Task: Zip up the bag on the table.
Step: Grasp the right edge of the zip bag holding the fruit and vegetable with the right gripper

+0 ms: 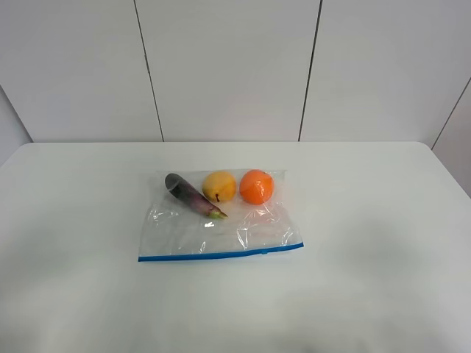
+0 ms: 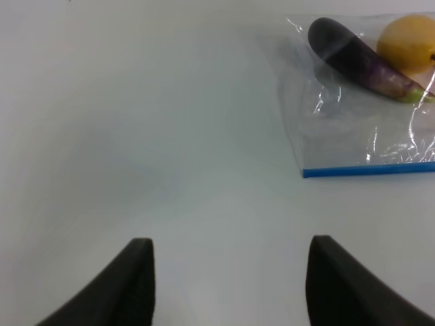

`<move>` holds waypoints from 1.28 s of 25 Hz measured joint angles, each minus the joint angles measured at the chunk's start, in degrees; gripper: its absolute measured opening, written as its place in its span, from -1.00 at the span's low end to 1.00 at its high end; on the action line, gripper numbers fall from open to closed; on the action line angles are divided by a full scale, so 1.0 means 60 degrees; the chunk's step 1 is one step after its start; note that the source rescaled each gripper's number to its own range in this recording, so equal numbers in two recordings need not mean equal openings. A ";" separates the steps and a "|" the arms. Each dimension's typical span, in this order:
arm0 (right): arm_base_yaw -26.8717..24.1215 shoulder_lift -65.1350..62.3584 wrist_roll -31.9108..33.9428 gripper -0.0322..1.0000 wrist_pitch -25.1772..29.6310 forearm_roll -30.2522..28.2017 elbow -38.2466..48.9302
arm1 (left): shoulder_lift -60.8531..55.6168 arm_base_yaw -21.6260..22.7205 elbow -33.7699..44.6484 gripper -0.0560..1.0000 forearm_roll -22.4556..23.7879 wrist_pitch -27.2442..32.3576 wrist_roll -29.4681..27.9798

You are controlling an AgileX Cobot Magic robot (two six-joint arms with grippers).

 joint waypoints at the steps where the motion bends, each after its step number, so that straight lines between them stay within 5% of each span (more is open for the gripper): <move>1: 0.0000 0.0000 0.0000 0.45 0.0000 0.0000 0.0000 | 0.0000 0.0000 0.0000 0.42 0.0000 0.0000 0.0000; 32: 0.0000 0.0000 0.0000 0.45 0.0000 0.0000 0.0000 | 0.0000 0.0000 0.0000 0.42 0.0000 0.0000 0.0000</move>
